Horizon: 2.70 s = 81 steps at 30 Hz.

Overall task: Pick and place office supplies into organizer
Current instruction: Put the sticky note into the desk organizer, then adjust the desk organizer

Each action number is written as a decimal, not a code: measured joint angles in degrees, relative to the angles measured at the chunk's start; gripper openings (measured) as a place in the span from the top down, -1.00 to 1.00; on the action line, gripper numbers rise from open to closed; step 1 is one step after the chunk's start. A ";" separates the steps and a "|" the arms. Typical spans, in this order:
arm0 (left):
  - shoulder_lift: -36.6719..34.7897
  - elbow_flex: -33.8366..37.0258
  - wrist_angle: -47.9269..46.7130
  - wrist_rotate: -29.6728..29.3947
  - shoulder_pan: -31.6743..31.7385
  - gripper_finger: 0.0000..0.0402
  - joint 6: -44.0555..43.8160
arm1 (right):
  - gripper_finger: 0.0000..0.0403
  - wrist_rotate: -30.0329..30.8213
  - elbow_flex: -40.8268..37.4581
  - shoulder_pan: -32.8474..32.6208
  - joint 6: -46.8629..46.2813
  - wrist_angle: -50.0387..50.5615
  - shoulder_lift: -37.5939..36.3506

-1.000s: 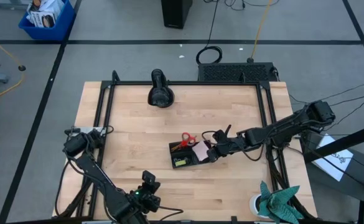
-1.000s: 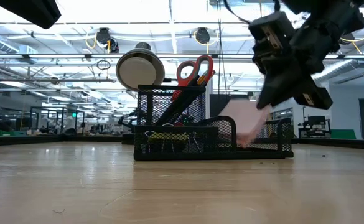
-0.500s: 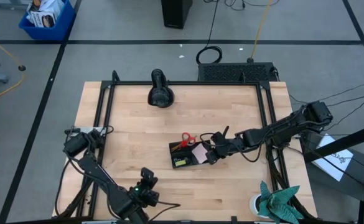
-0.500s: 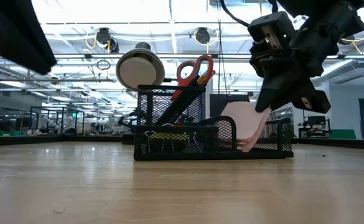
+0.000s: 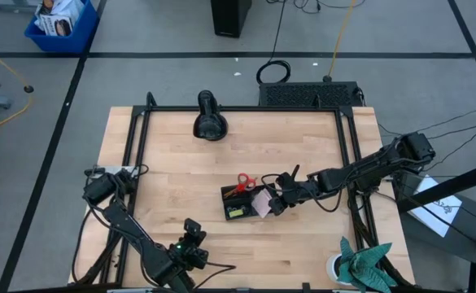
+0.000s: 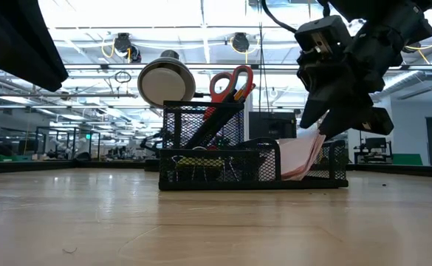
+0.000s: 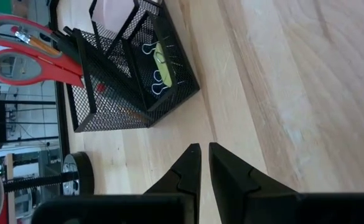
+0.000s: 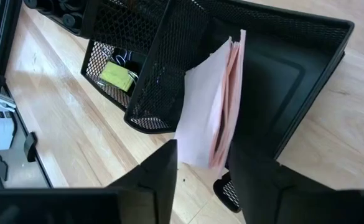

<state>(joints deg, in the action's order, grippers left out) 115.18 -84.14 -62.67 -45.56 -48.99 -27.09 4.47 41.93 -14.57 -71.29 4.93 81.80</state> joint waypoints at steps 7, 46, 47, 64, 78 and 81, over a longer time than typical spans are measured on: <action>0.00 0.00 0.00 0.04 0.00 0.81 -0.10 | 0.29 1.72 0.00 0.00 1.03 -0.35 0.00; 0.07 -0.04 2.96 -0.46 0.11 0.81 3.10 | 0.35 5.82 14.02 -1.66 21.86 13.07 -1.38; 0.07 -0.04 2.96 -1.50 0.15 0.81 3.39 | 0.37 6.76 14.05 -1.95 23.91 12.94 -1.38; -0.60 3.85 41.87 5.37 6.52 0.81 13.06 | 0.99 19.65 10.67 -0.16 40.62 18.34 -1.38; -0.52 17.85 54.25 7.21 11.80 0.81 -3.63 | 1.00 15.72 5.54 8.90 43.22 14.88 -1.38; -0.52 19.26 55.09 7.21 12.25 0.81 -5.05 | 1.00 12.00 3.63 11.54 45.22 11.41 -1.24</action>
<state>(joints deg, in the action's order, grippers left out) 114.65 -64.88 -7.58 -38.35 -36.74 -32.14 16.47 45.56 -3.03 -26.07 16.34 80.56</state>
